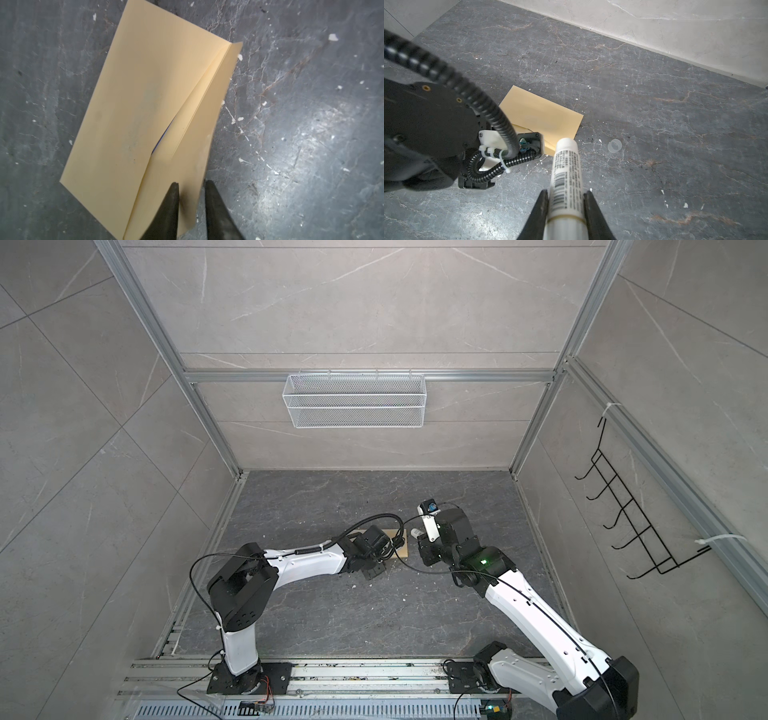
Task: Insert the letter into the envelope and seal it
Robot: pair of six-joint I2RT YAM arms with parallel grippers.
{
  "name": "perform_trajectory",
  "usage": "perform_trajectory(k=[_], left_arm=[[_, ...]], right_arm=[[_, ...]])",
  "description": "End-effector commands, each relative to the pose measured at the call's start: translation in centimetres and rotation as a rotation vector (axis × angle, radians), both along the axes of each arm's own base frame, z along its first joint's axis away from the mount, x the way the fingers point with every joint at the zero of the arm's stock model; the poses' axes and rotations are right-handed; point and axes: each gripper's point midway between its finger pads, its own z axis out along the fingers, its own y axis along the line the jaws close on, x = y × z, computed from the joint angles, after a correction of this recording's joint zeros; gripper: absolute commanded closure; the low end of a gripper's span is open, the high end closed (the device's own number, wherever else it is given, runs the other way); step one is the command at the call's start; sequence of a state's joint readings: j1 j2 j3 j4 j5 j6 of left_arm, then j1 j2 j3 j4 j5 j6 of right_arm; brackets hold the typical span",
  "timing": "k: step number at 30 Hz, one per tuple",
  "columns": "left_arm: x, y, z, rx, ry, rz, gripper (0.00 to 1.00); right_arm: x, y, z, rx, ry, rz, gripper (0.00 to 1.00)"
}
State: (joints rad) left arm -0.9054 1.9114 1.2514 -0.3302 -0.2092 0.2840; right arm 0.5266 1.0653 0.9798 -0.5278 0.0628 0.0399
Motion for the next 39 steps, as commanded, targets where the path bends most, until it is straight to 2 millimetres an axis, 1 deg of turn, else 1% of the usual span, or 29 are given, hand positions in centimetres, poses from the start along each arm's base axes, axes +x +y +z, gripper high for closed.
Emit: perform_trajectory(k=[1,3,5,9,12,14,18,22,26,29,30,33,34,35,37,39], left_arm=[[1.0,-1.1,1.3,-0.022,-0.048,-0.012,0.89],[0.9,-1.0,1.3,-0.026,-0.047,-0.01,1.0],[0.7,-0.9,1.6,-0.036,-0.044,-0.007,1.0],[-0.3,-0.7,3.1,-0.065,-0.053,0.018,1.0],[-1.9,-1.0,4.1,-0.086,-0.061,0.026,1.0],[-3.0,-1.1,4.4,-0.093,-0.063,0.044,1.0],[-5.0,-0.8,4.4,-0.118,-0.017,0.118,1.0],[-7.0,-1.0,4.4,-0.123,0.002,0.155,1.0],[-8.8,-1.3,4.0,-0.118,0.047,0.198,1.0],[-10.1,-2.1,3.6,-0.155,0.121,0.218,1.0],[-10.5,-2.3,3.5,-0.175,0.145,0.222,0.98],[-10.9,-3.1,4.0,-0.248,0.172,0.214,0.82],[-10.9,-3.4,4.5,-0.278,0.17,0.201,0.75],[-11.0,-3.7,4.9,-0.302,0.171,0.188,0.7],[-10.9,-4.2,6.3,-0.364,0.179,0.165,0.58],[-10.4,-4.5,7.8,-0.428,0.2,0.158,0.51]], right_arm=[[-0.4,0.0,0.9,0.032,0.004,-0.004,1.0],[-0.5,0.0,1.0,0.035,0.01,0.0,1.0],[-0.7,0.1,1.2,0.038,0.015,0.007,1.0],[-1.1,0.3,1.6,0.039,0.037,0.026,1.0],[-1.5,0.3,2.0,0.031,0.056,0.042,1.0],[-1.7,0.3,2.3,0.024,0.065,0.046,1.0],[-2.3,-0.1,2.9,0.005,0.087,0.044,1.0],[-2.6,-0.8,3.5,-0.013,0.091,0.028,1.0],[-2.7,-1.1,3.8,-0.034,0.092,0.022,1.0],[-2.8,-1.2,4.0,-0.037,0.096,0.023,1.0],[-2.8,-1.2,3.9,-0.039,0.1,0.025,1.0],[-2.9,-1.0,3.6,-0.043,0.119,0.032,1.0],[-2.9,-0.9,3.6,-0.045,0.127,0.038,1.0],[-2.9,-0.9,3.5,-0.049,0.136,0.042,1.0],[-2.9,-0.8,3.4,-0.067,0.163,0.052,1.0],[-3.0,-0.7,3.2,-0.088,0.196,0.061,1.0]])
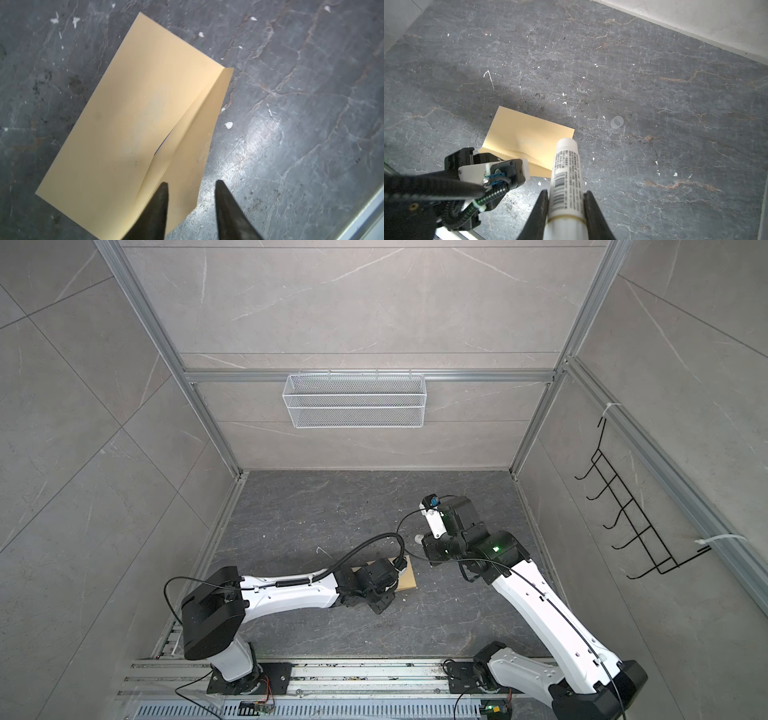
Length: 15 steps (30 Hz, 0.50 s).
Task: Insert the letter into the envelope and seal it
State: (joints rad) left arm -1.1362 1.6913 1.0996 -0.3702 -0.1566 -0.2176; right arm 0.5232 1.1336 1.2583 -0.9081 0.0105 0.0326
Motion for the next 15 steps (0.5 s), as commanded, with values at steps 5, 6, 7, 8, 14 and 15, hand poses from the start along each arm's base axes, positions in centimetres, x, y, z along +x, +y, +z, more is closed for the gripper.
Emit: perform_trajectory(k=[5,6,7,8,14,15], left_arm=[[3.3,0.3,7.9,-0.344,0.045,0.055,0.47],[3.9,1.1,8.3,-0.356,0.044,0.074,0.46],[4.4,1.9,8.7,-0.371,0.05,0.091,0.46],[4.8,2.5,8.8,-0.385,0.065,0.106,0.46],[6.2,5.3,7.2,-0.415,0.179,0.175,0.51],[6.2,5.5,6.6,-0.401,0.191,0.178,0.52]], right_arm=[[-0.3,0.6,0.8,-0.042,0.098,0.048,1.0],[-0.2,0.7,0.9,-0.039,0.106,0.049,1.0],[-0.1,0.9,1.0,-0.034,0.116,0.05,1.0],[0.0,1.2,0.9,-0.029,0.128,0.051,1.0],[0.5,3.2,-0.5,-0.005,0.223,0.058,1.0],[0.5,3.5,-0.9,-0.008,0.237,0.058,1.0]])
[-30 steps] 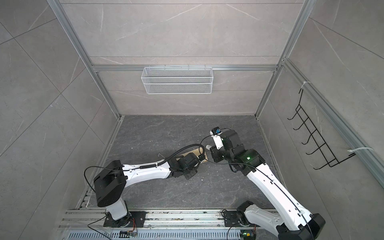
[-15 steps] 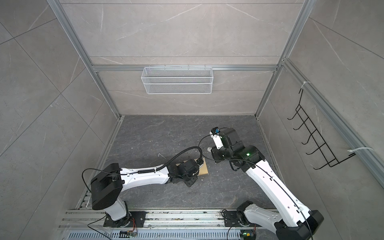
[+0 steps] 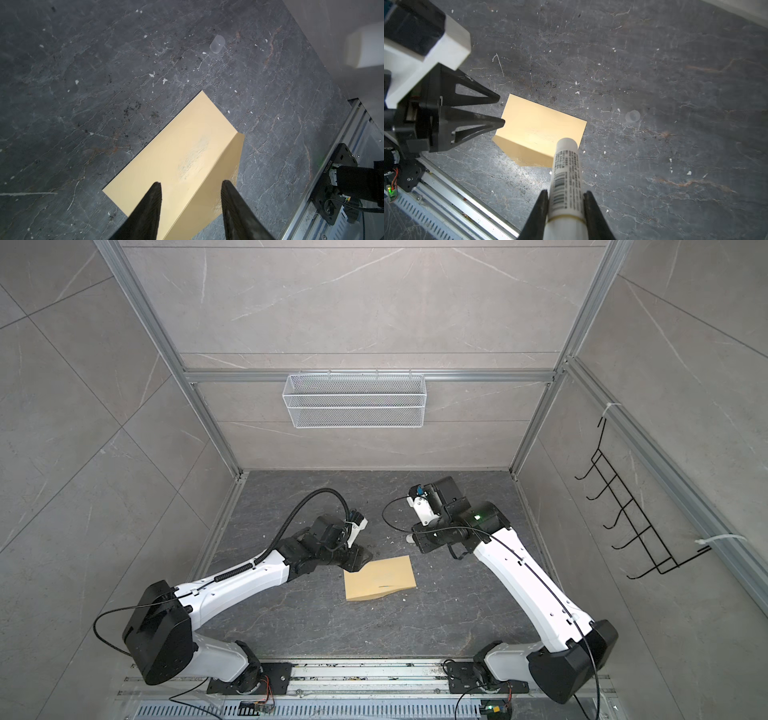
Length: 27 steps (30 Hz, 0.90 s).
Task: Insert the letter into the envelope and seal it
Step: 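Pinch and lift the envelope edge with the left gripper while the right approaches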
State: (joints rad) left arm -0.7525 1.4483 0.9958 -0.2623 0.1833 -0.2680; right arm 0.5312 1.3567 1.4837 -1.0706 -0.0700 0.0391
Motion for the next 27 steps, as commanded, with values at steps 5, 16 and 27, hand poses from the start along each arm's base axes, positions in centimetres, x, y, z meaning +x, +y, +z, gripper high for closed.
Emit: perform_trajectory(k=[5,16,27], left_arm=[[-2.4,-1.2,-2.9,-0.017,0.159,-0.109,0.59],[-6.1,-4.7,-6.9,0.043,0.233,-0.291,0.7],[-9.1,-6.0,-13.1,0.191,0.29,-0.342,0.75]], right_arm=[[-0.7,2.8,-2.6,-0.01,0.109,0.014,1.0],[-0.9,2.4,-5.0,-0.073,0.136,-0.059,1.0],[-1.2,1.8,-5.6,-0.098,0.132,-0.054,1.0]])
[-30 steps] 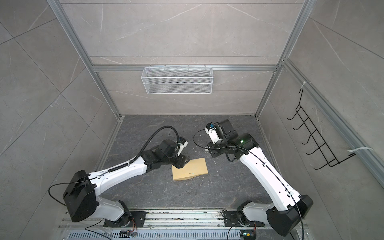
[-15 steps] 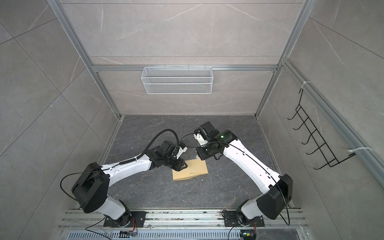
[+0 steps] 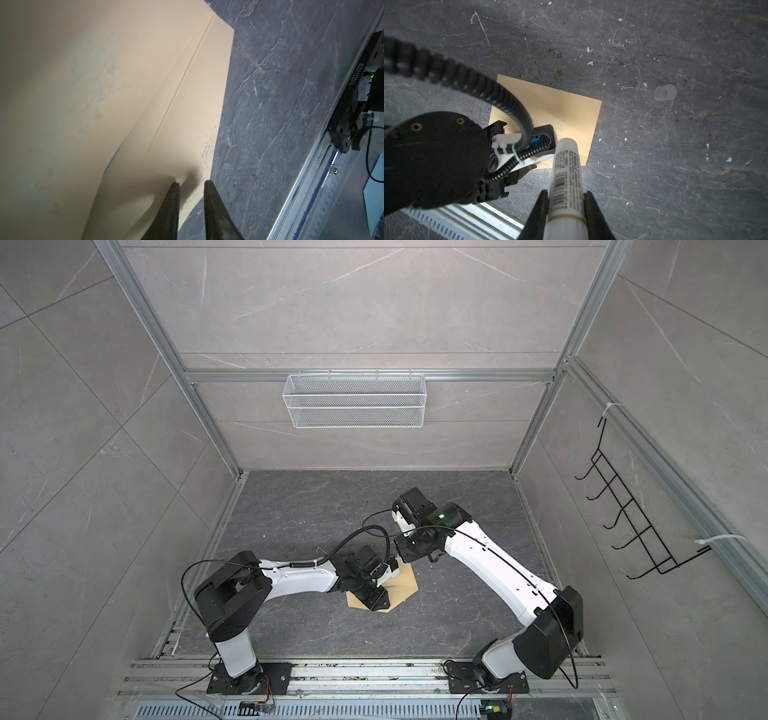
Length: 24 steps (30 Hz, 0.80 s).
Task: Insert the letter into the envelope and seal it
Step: 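Pinch and lift the envelope edge with the left gripper while the right approaches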
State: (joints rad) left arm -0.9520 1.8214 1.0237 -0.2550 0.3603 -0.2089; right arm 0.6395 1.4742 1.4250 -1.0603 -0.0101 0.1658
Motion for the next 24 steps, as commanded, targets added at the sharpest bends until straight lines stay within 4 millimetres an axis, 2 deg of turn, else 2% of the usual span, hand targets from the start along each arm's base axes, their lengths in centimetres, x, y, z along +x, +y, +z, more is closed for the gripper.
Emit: perform_trajectory(k=[1,6,9,16,21,24], left_arm=[[0.1,-0.1,-0.9,0.028,-0.013,-0.002,0.75],[-0.1,-0.1,-1.4,0.051,-0.027,0.003,0.76],[0.3,-0.7,-0.5,0.023,-0.046,0.017,0.75],[2.5,-1.9,5.1,-0.106,-0.167,0.069,0.75],[4.1,-0.2,8.4,-0.146,-0.257,0.125,0.75],[4.9,1.9,9.0,-0.123,-0.316,0.163,0.76]], right_arm=[[-0.4,-0.7,0.0,-0.005,-0.014,-0.024,1.0],[-0.9,-1.1,0.2,0.004,-0.024,-0.038,1.0],[-1.1,-1.5,0.5,0.003,-0.037,-0.04,1.0],[-1.6,-1.8,1.2,0.018,-0.052,-0.038,1.0],[-1.9,-1.0,0.9,0.043,-0.024,-0.031,1.0],[-2.0,-0.3,0.7,0.039,-0.017,-0.022,1.0]])
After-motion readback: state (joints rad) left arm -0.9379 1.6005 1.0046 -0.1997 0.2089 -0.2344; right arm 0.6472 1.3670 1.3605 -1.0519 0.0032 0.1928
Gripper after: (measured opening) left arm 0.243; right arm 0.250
